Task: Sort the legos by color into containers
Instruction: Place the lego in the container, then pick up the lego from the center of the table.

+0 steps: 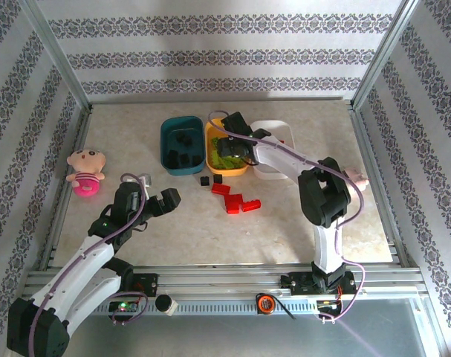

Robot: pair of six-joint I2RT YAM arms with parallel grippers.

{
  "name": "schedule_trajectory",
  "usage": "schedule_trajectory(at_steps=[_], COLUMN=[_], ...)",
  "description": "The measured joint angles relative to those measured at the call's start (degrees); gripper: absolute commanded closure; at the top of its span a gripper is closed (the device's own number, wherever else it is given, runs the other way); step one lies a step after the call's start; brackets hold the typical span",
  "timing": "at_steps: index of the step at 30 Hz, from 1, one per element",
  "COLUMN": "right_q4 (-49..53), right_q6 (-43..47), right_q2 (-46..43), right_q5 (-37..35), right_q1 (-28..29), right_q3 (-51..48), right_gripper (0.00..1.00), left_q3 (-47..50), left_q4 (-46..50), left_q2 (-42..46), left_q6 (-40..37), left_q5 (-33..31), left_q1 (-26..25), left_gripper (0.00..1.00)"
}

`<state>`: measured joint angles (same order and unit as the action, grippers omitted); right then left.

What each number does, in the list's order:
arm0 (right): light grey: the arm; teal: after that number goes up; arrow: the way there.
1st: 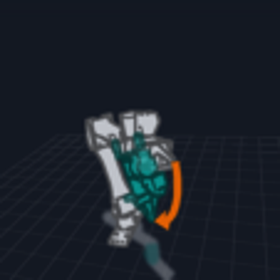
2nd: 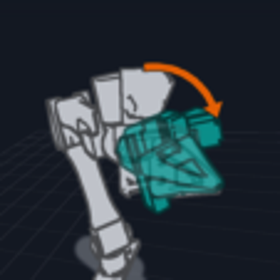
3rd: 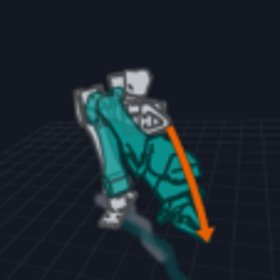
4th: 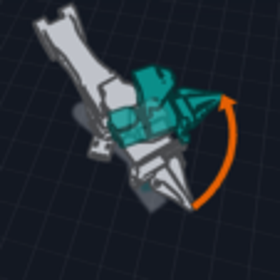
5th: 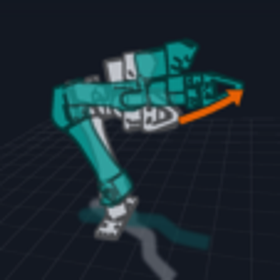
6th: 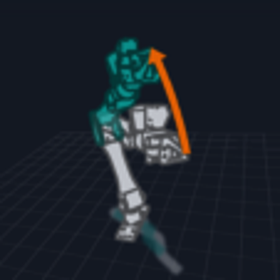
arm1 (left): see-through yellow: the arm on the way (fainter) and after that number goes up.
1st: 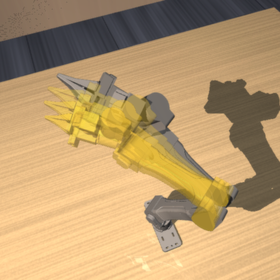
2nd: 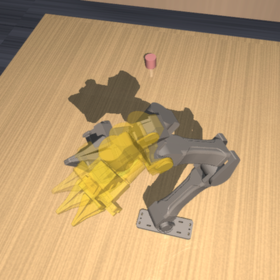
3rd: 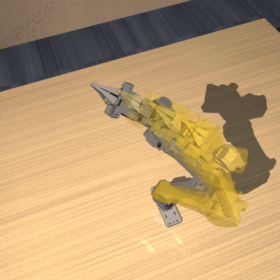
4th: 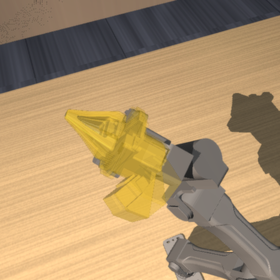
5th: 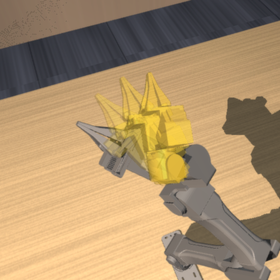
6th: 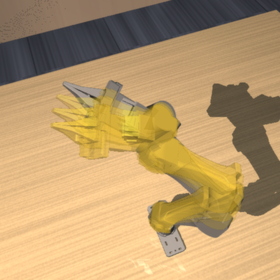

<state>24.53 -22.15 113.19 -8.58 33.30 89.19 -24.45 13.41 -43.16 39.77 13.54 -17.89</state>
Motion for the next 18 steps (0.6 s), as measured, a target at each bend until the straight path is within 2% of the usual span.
schedule_trajectory(at_steps=[5, 10, 14, 18], right_q4=[-0.81, -0.81, 0.68, 2.71], right_q6=[-0.2, -2.05, -4.76, -7.8], right_q2=[-11.93, -24.28, -28.13, -29.18], right_q5=[0.07, 1.11, 2.95, 4.59], right_q1=[2.43, 9.7, 15.69, 19.02], right_q3=[-13.79, -27.69, -34.6, -37.83], right_gripper=[0.31, 0.31, 0.31, 0.31], left_q3=[0.33, 0.57, 1.03, 1.64], left_q4=[-0.72, -1.51, -1.51, -1.51], left_q2=[0.15, 0.13, 0.13, 0.15], left_q6=[0.2, 0.24, 0.26, 0.48], left_q5=[-0.04, -0.04, -0.07, -0.24], left_q1=[0.0, 0.0, 0.0, 0.0], left_gripper=[0.0, 0.0, 0.0, 0.0])
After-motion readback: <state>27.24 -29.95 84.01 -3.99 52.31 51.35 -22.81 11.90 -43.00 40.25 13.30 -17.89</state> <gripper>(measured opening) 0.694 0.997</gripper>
